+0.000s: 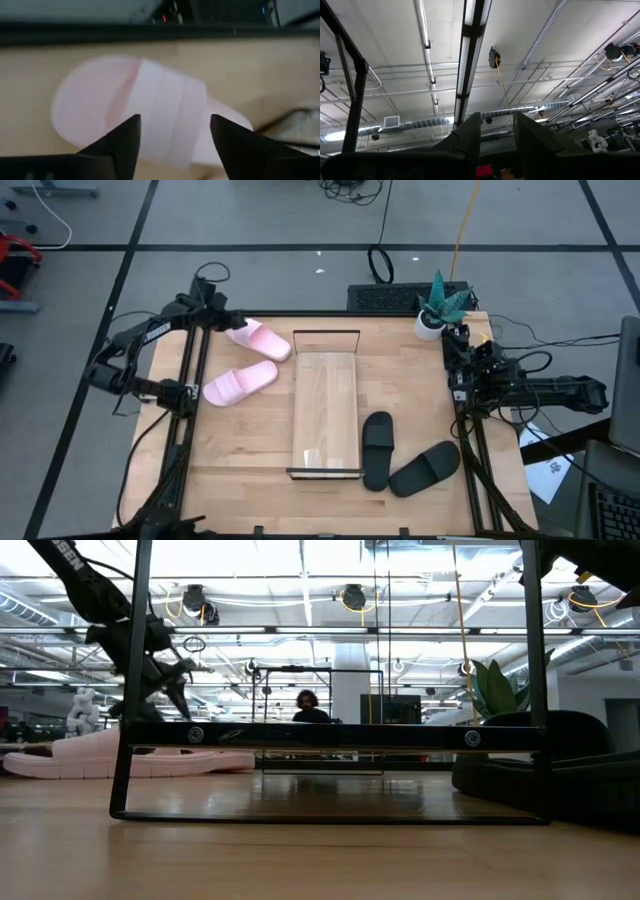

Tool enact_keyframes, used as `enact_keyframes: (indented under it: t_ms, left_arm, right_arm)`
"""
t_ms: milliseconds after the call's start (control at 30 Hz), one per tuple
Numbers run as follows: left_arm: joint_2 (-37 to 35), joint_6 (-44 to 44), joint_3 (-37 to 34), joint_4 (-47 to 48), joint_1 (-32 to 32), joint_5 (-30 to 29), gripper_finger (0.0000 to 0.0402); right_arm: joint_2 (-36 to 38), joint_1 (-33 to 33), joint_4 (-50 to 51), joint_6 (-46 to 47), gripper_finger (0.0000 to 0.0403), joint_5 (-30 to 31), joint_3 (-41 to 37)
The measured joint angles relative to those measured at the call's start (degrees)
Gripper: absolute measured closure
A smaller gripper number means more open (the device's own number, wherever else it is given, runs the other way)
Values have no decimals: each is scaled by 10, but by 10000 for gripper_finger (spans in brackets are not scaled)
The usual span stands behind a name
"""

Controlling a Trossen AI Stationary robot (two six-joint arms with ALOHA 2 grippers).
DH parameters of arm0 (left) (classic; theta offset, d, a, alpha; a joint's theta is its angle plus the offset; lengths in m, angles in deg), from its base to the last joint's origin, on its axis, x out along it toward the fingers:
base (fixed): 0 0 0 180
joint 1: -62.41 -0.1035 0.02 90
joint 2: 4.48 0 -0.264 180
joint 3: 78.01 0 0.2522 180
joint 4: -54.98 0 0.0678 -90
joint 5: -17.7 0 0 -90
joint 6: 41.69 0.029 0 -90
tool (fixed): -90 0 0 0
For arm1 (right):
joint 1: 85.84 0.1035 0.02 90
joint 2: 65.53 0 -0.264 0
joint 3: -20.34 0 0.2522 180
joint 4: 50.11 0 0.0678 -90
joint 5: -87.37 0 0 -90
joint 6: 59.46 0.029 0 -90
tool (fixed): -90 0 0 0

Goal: Pick and place slides into the shelf
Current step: Put the top pink slide on the shelf

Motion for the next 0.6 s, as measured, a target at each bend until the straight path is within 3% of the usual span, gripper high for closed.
enact_keyframes:
  t_ms: [167, 600]
  left_arm:
    - [5, 1, 1, -11, 0, -59, 146]
    - [81, -4, 1, -60, 18, -43, 144]
  right_arm:
    - [0, 0, 0, 0, 296, 0, 0]
    - [0, 0, -1, 2, 296, 1, 0]
